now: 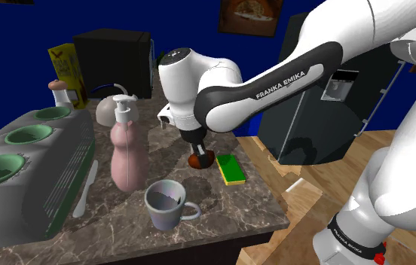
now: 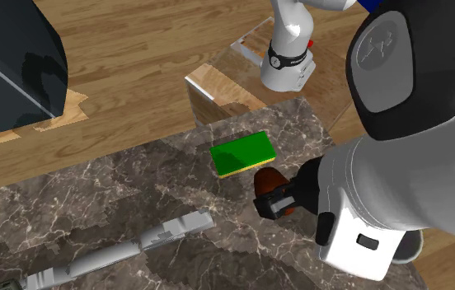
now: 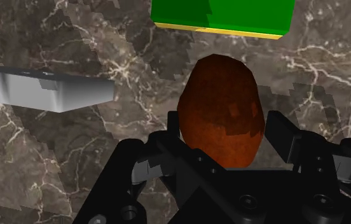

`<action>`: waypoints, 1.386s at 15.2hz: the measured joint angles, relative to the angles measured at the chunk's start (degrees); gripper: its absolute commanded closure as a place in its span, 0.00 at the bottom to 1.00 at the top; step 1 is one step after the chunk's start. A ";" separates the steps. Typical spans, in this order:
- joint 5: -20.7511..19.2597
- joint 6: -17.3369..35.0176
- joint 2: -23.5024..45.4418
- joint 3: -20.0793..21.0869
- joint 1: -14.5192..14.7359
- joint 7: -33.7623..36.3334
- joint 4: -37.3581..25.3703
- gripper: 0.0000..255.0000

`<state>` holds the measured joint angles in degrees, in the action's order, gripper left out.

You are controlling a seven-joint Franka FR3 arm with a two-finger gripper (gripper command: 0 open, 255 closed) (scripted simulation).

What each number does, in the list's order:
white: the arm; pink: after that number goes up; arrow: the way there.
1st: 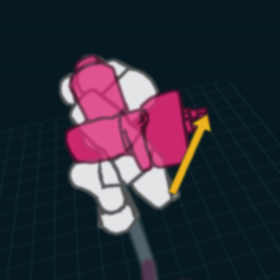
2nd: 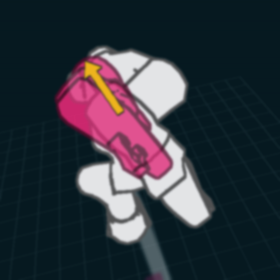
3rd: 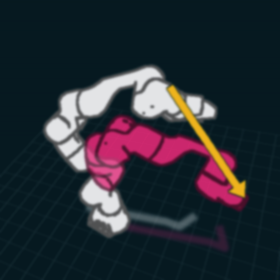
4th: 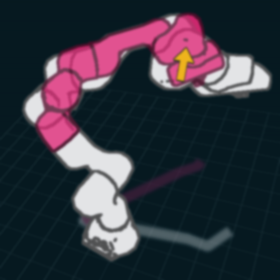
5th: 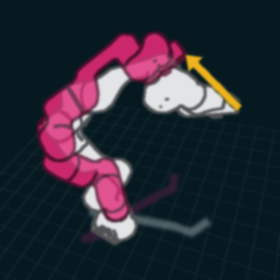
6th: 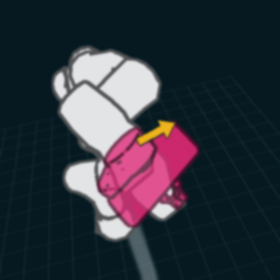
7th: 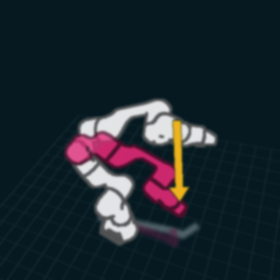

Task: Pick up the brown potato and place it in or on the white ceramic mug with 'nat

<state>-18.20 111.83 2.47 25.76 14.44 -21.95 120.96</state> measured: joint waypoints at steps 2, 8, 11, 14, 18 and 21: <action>0.45 -1.23 -0.65 0.00 -0.04 -0.63 -0.77 1.00; 1.65 -5.29 -2.37 0.01 -0.08 -2.38 -3.58 1.00; 2.19 -7.43 -3.21 -0.01 -0.09 -3.23 -5.11 1.00; 2.61 -9.54 -3.82 -0.01 -0.08 -3.96 -6.78 1.00; 3.04 -12.24 -4.48 0.01 -0.04 -4.78 -9.01 1.00; 3.47 -14.35 -5.31 -0.05 -0.07 -5.58 -10.51 1.00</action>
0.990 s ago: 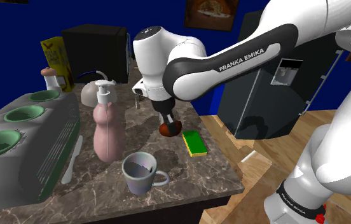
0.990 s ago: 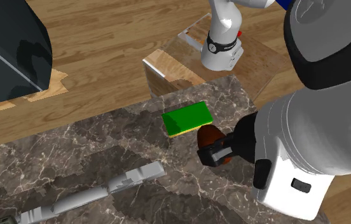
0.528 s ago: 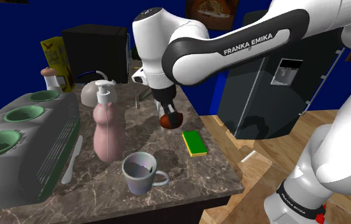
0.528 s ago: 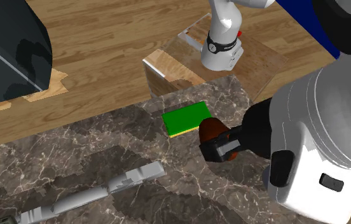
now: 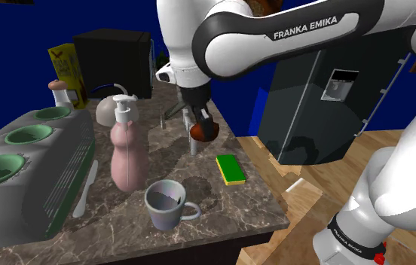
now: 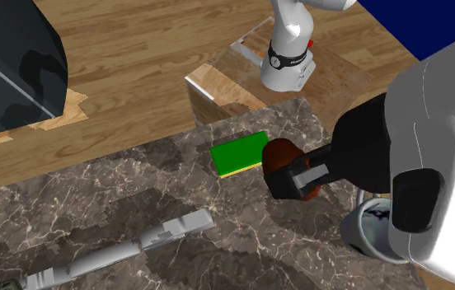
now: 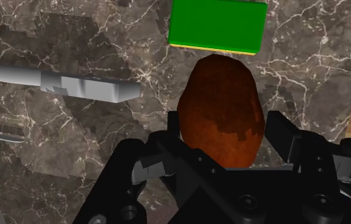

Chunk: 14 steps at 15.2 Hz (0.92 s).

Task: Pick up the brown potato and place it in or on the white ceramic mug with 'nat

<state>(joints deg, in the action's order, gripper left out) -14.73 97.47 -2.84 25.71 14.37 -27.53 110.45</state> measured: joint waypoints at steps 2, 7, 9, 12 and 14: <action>0.06 -1.20 -0.06 0.00 0.00 -0.32 -1.19 1.00; 0.37 -4.88 2.18 3.17 2.85 4.94 -5.36 1.00; 0.29 -6.18 3.62 4.63 4.29 7.65 -7.19 1.00; -0.02 -8.81 6.24 6.90 6.80 12.07 -10.91 1.00; -0.77 -10.53 8.78 8.18 8.54 14.89 -14.04 1.00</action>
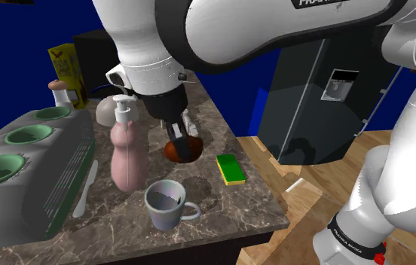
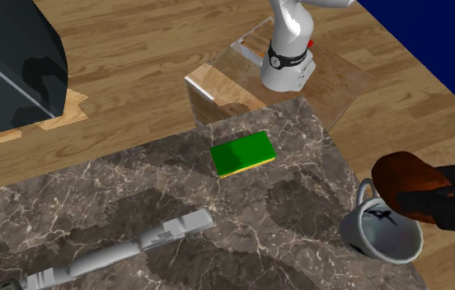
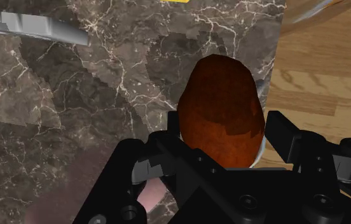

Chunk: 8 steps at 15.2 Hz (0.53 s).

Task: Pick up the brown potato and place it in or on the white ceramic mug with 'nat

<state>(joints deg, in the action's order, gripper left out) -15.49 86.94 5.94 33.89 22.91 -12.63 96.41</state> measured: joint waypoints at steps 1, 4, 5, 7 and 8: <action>-0.20 -0.59 0.90 0.57 0.85 1.36 -0.98 1.00; -1.20 -2.86 4.13 2.01 3.48 5.01 -5.03 1.00; -1.31 -2.42 4.48 2.10 3.70 5.50 -4.76 1.00; -1.36 -1.09 4.61 2.08 3.67 5.90 -3.48 1.00; -1.44 -0.51 4.78 2.06 3.68 6.08 -3.01 1.00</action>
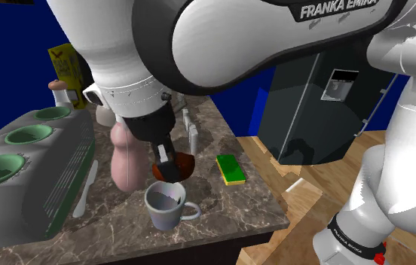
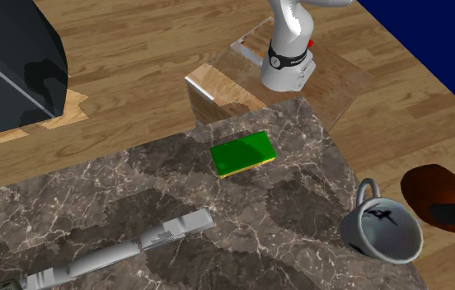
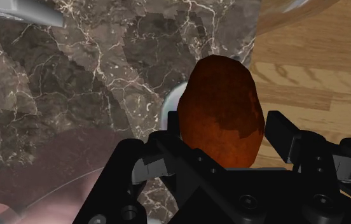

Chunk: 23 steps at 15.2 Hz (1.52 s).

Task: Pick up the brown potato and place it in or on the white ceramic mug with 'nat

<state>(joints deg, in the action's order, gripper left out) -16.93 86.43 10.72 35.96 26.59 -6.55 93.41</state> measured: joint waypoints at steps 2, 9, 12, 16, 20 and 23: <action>0.07 1.47 -0.11 0.01 -0.06 0.40 1.63 1.00; -0.55 6.29 0.86 -0.18 -0.16 1.67 5.83 1.00; -0.91 8.55 1.30 -0.36 -0.32 2.09 7.78 1.00; -0.95 9.16 1.35 -0.34 -0.29 2.35 8.36 1.00; -0.96 9.20 1.36 -0.34 -0.28 2.37 8.39 0.00; -0.96 9.20 1.36 -0.34 -0.28 2.37 8.39 0.00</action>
<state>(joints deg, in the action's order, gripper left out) -17.89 95.63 12.08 35.62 26.31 -4.18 101.80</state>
